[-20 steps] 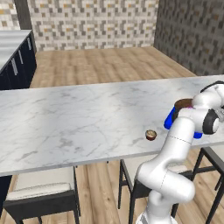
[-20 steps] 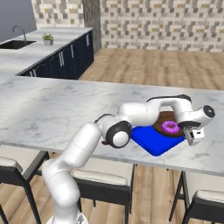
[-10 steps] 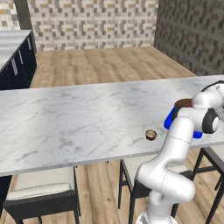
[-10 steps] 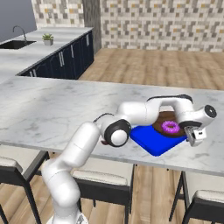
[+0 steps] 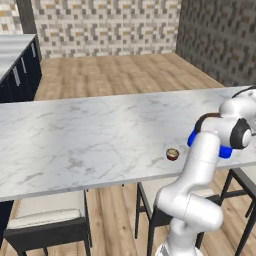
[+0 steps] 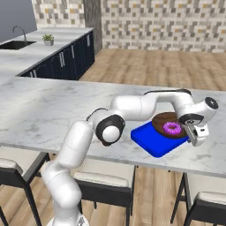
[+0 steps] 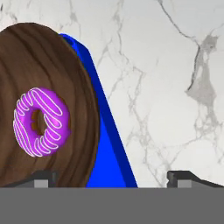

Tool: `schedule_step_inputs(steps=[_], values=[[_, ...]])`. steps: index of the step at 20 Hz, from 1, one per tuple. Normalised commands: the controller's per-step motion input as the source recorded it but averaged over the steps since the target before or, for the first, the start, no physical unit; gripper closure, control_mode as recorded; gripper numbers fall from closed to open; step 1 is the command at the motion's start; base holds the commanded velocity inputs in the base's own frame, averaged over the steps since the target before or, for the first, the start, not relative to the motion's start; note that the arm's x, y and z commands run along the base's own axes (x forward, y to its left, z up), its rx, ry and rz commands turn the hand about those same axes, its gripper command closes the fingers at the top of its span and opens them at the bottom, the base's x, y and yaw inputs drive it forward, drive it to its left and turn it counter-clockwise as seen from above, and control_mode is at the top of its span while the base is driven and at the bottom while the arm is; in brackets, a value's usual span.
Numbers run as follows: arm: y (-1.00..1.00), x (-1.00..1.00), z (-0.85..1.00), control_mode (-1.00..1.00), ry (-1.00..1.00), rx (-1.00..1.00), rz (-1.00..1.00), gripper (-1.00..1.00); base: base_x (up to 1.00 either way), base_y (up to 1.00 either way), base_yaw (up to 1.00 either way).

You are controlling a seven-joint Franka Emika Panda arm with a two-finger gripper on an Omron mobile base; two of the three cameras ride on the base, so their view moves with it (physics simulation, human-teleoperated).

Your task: Place the bowl with donut and the cupcake onto the tray.

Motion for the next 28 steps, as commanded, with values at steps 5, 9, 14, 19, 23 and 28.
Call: schedule_step_inputs(steps=[5, 9, 14, 19, 23, 28], values=[[0.65, -0.04, 0.08, -1.00, 0.06, -0.14, 0.00, -1.00, 0.00, 0.00, 0.00], [0.53, 0.14, 0.00, -1.00, 0.06, -0.07, -0.02, -1.00, 0.00, 0.00, 0.00], [0.80, -0.03, 0.00, -1.00, 0.11, -0.08, 0.03, -1.00, 0.00, 0.00, 0.00], [0.78, -0.08, 0.00, -1.00, 0.10, -0.07, 0.11, -1.00, 0.00, 0.00, 0.00], [0.60, 0.01, -0.10, -1.00, 0.10, -0.02, 0.13, -1.00, 0.00, 0.00, 0.00], [0.70, 0.12, -0.16, -1.00, 0.08, 0.00, 0.22, -1.00, 0.00, 0.00, 0.00]])
